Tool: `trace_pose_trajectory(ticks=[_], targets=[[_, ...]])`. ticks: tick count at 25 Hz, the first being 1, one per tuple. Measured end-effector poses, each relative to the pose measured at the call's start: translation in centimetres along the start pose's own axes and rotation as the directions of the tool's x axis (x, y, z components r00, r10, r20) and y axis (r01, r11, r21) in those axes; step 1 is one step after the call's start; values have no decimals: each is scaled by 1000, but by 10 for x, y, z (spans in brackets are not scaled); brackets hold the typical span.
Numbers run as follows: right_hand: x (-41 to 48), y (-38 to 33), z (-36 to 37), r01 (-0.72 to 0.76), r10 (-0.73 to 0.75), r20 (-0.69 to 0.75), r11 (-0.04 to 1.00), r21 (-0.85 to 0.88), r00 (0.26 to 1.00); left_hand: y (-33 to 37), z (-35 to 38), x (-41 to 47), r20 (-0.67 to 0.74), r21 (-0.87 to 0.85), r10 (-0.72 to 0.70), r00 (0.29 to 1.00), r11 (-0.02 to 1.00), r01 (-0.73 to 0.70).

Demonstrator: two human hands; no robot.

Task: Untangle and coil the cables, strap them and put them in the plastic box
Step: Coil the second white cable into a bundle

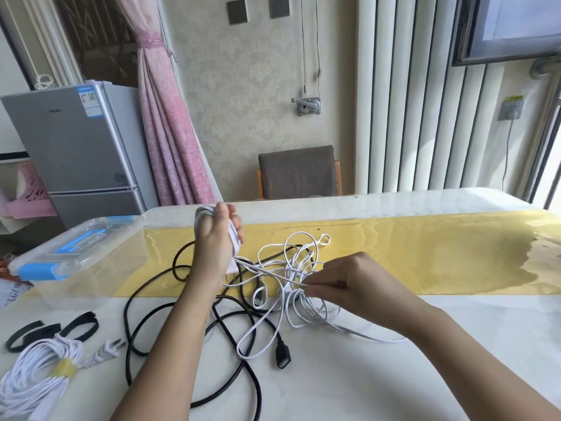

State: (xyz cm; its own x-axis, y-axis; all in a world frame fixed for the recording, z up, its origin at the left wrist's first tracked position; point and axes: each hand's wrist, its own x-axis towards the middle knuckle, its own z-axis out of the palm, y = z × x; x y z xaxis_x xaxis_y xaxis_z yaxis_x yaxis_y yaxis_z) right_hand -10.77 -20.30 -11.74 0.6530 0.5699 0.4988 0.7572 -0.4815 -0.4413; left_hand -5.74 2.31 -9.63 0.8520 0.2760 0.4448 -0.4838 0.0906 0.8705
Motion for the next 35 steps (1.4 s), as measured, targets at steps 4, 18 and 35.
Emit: trace_pose_trajectory(ticks=[4, 18, 35], targets=[[0, -5, -3, 74, -74, 2, 997, 8, 997, -18, 7, -16, 372, 661, 26, 928, 694, -285], [0, 8, -20, -141, 230, -422, 963, 231, 877, 15, 28, -45, 695, 444, -541, 473, 841, 309], [6, -5, -7, -461, 502, 127, 626, 630, 855, 7, 39, -58, 534, -166, -316, 784, 870, 464]])
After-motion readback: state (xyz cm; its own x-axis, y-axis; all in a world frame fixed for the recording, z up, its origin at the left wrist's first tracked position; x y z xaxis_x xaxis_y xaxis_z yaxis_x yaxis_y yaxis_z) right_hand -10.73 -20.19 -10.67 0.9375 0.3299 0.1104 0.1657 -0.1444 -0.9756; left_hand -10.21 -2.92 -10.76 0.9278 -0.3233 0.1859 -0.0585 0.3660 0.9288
